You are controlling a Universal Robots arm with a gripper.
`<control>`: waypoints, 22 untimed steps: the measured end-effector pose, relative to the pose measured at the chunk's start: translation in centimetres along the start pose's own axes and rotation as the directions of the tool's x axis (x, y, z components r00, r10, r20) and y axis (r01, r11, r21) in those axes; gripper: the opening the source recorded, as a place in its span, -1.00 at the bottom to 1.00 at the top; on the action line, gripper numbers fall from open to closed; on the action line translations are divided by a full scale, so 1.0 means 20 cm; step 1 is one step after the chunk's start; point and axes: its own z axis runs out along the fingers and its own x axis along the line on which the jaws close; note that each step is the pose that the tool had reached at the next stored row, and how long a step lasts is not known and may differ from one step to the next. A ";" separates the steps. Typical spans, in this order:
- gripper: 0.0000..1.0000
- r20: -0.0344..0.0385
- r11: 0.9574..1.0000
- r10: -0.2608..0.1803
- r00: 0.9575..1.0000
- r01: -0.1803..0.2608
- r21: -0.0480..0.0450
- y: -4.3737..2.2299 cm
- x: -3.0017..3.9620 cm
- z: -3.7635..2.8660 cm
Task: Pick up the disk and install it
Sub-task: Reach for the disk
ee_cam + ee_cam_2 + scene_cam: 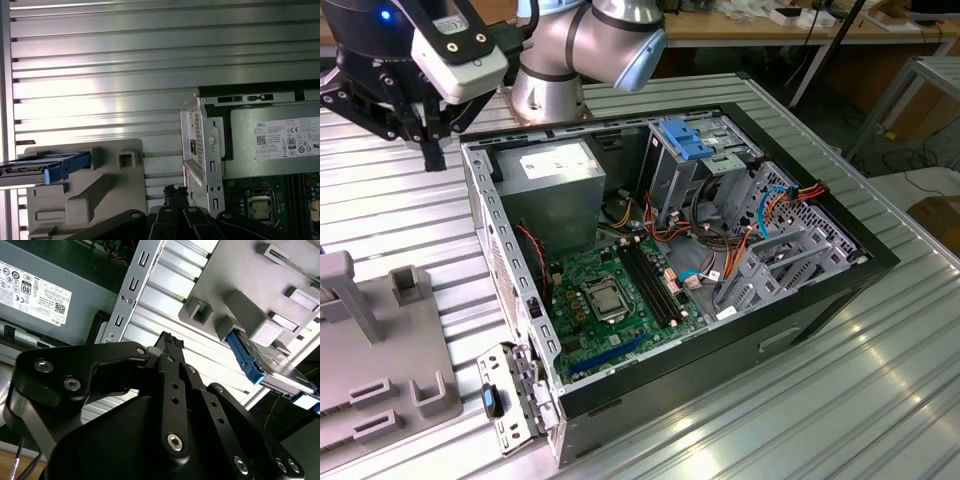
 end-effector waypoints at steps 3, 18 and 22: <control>-0.79 0.000 1.000 0.000 1.000 0.000 0.000 -0.002 0.027 -0.001; -0.79 -0.003 1.000 0.000 1.000 0.000 0.000 -0.013 0.170 -0.003; -0.79 -0.003 1.000 0.000 1.000 0.000 0.000 -0.015 0.202 -0.004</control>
